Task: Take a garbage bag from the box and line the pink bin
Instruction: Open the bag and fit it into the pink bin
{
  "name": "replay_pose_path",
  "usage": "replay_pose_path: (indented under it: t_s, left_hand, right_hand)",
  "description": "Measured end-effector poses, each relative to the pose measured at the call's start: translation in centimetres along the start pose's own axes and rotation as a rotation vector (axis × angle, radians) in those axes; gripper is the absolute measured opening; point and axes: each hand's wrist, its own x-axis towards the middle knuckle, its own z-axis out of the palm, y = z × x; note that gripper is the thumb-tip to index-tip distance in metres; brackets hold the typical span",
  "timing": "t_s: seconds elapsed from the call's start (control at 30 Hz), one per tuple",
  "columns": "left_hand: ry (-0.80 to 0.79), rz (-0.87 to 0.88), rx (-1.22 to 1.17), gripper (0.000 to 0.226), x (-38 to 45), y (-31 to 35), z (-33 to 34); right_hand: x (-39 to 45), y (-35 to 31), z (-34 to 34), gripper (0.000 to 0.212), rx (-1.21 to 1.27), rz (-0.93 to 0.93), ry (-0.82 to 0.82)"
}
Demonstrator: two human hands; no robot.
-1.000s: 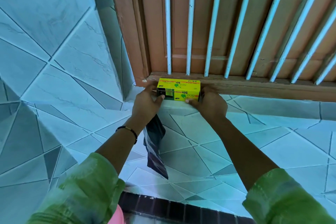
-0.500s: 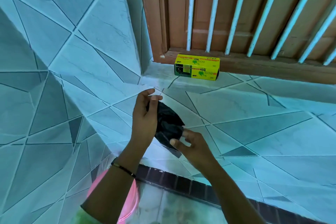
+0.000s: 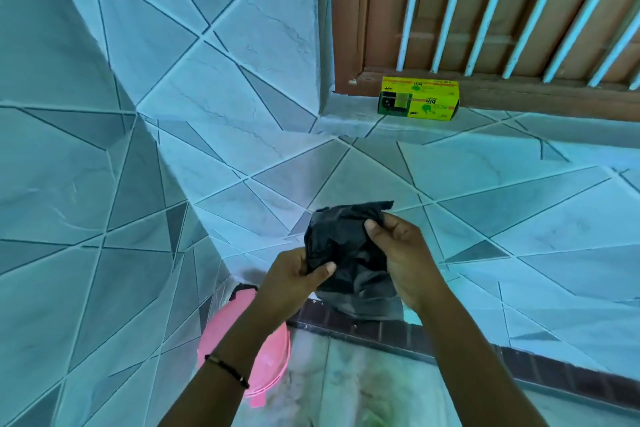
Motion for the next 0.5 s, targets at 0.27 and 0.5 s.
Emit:
replay_pose_path:
  t_s: [0.27,0.5]
  left_hand:
    - [0.022,-0.086,-0.435,0.035,-5.1,-0.4,-6.9]
    - [-0.439,-0.118,-0.113,0.017,-10.9,-4.2,-8.7]
  right_hand:
    - [-7.0,4.6,5.8,0.040,-0.216,0.137,-0.152]
    - [-11.1,4.8,8.9,0.044,0.253,0.227,0.139]
